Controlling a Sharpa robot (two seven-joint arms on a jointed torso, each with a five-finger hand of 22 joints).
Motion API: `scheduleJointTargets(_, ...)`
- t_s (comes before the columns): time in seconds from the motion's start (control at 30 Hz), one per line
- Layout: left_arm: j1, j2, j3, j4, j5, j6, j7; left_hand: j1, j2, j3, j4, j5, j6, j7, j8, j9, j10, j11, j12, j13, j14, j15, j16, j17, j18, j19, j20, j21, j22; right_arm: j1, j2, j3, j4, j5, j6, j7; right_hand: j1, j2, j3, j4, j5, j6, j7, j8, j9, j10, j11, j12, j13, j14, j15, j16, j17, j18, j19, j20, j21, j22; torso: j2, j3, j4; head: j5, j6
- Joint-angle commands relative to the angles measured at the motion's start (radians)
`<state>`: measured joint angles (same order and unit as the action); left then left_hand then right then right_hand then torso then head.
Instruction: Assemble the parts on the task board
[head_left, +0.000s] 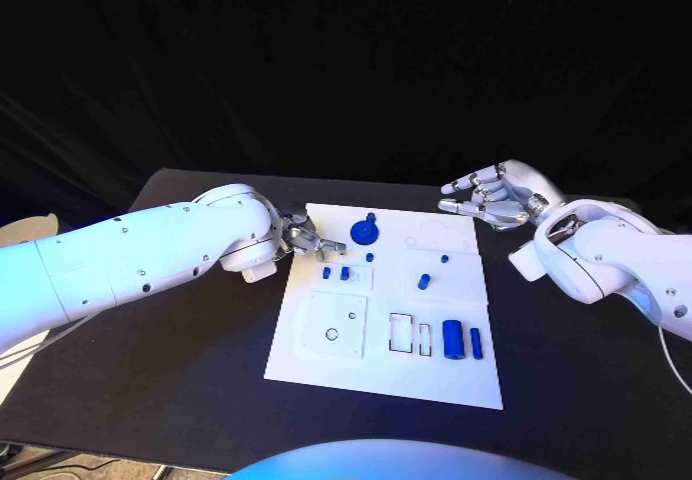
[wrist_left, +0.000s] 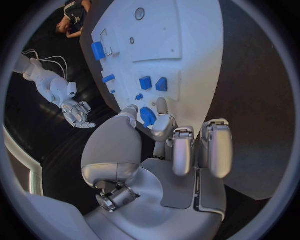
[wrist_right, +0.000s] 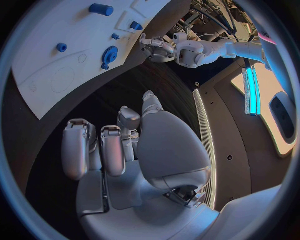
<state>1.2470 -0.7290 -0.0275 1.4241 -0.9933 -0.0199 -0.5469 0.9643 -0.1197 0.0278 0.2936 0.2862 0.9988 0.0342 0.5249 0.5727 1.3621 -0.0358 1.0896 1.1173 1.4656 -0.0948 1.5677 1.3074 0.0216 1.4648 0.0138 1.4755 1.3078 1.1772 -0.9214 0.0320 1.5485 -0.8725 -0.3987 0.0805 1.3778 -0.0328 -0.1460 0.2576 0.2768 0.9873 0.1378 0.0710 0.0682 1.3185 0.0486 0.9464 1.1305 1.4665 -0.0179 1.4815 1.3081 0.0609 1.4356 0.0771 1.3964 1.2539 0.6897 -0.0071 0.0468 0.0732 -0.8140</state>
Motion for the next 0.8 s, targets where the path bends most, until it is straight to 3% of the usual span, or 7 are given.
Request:
scheduleJointTargets(0.03,0.000,-0.002,0.002,0.005,0.059,-0.166,0.176,0.028,0.003,-0.039,0.000,-0.001,-0.061,0.025,-0.024,-0.012,-0.113,0.022,-0.174,-0.152,0.098,0.018,-0.010,0.245,0.043,-0.023,0.015,-0.123,0.042,-0.001,0.000,0.000,0.000,-0.003,0.011,0.004,0.008,0.001,-0.001,-0.005,0.006,0.006,-0.001,0.001,0.001,-0.004,0.000,-0.003,-0.001,0.079,-0.009,-0.002,0.161,0.007,-0.005,0.000,-0.007,-0.001,0.000,0.0006,-0.0003,-0.001,0.003)
scheduleJointTargets(0.07,0.000,-0.002,0.002,0.005,0.060,-0.186,0.208,0.069,0.002,-0.045,-0.005,-0.001,-0.099,0.040,-0.037,-0.021,-0.199,0.043,-0.281,-0.243,0.062,0.034,-0.074,0.162,0.075,-0.101,0.025,-0.253,-0.080,-0.001,0.000,0.000,0.000,-0.003,0.011,0.004,0.008,0.001,-0.001,-0.005,0.006,0.006,-0.001,0.001,0.001,-0.004,0.000,-0.003,-0.001,0.079,-0.009,-0.002,0.161,0.007,-0.005,0.000,-0.007,-0.001,0.000,0.0005,-0.0010,-0.002,0.004)
scheduleJointTargets(0.17,0.000,0.007,0.002,0.001,0.019,-0.212,0.315,0.308,0.022,0.017,-0.092,0.006,-0.193,0.090,-0.073,-0.049,-0.368,0.081,-0.402,-0.323,-0.120,0.071,-0.348,-0.140,0.147,-0.337,0.055,-0.633,-0.409,-0.001,0.000,0.000,0.000,-0.002,0.011,0.004,0.008,0.001,-0.001,-0.005,0.006,0.006,-0.001,0.001,0.001,-0.004,0.000,-0.003,-0.001,0.079,-0.009,-0.002,0.161,0.007,-0.005,0.000,-0.007,-0.001,0.000,0.0005,-0.0012,-0.003,0.009)
scheduleJointTargets(0.3,-0.001,0.034,-0.003,-0.009,-0.092,-0.207,0.416,0.514,0.027,0.149,-0.159,-0.014,-0.223,0.121,-0.146,-0.130,-0.452,0.113,-0.571,-0.477,-0.320,0.104,-0.636,-0.410,0.154,-0.391,0.084,-0.732,-0.472,-0.001,0.001,0.000,0.000,-0.002,0.011,0.004,0.007,0.003,-0.002,-0.004,0.007,0.006,-0.001,0.001,0.001,-0.004,0.000,-0.004,-0.002,0.078,-0.009,-0.003,0.160,0.007,-0.005,0.000,-0.007,-0.001,0.000,0.0004,-0.0003,-0.007,0.012)
scheduleJointTargets(0.37,-0.005,0.053,-0.006,-0.015,-0.165,-0.204,0.452,0.569,-0.002,0.214,-0.175,-0.120,-0.211,0.108,-0.200,-0.189,-0.437,0.112,-0.653,-0.577,-0.345,0.104,-0.716,-0.487,0.161,-0.391,0.091,-0.752,-0.485,-0.001,0.003,0.000,0.000,-0.001,0.012,0.004,0.007,0.003,-0.002,-0.004,0.007,0.006,-0.001,0.001,0.001,-0.004,0.000,-0.004,-0.002,0.078,-0.009,-0.003,0.160,0.007,-0.005,0.000,-0.007,-0.001,0.001,0.0001,-0.0013,-0.008,0.015)
scheduleJointTargets(0.57,-0.014,0.098,-0.011,-0.052,-0.324,-0.180,0.448,0.555,-0.068,0.297,-0.159,-0.153,-0.112,0.101,-0.288,-0.305,-0.356,0.118,-0.787,-0.782,-0.235,0.099,-0.736,-0.544,0.164,-0.325,0.092,-0.763,-0.500,-0.002,0.006,0.000,0.000,-0.001,0.013,0.004,0.008,0.003,-0.002,-0.004,0.008,0.006,-0.001,0.001,0.001,-0.004,0.000,-0.004,-0.002,0.079,-0.009,-0.003,0.160,0.007,-0.005,0.000,-0.007,-0.001,0.001,0.0011,-0.0027,-0.011,0.017)
scheduleJointTargets(0.8,-0.025,0.139,-0.015,-0.093,-0.423,-0.132,0.409,0.486,-0.114,0.244,-0.134,-0.163,-0.032,0.097,-0.325,-0.360,-0.304,0.111,-0.838,-0.878,-0.046,0.088,-0.485,-0.318,0.113,-0.132,0.083,-0.511,-0.289,-0.002,0.006,0.000,0.001,-0.001,0.015,0.003,0.008,0.003,-0.002,-0.004,0.008,0.006,-0.001,0.001,0.001,-0.004,0.000,-0.004,-0.002,0.079,-0.009,-0.003,0.160,0.007,-0.005,0.000,-0.007,-0.001,0.003,0.0003,-0.0023,-0.018,0.020)
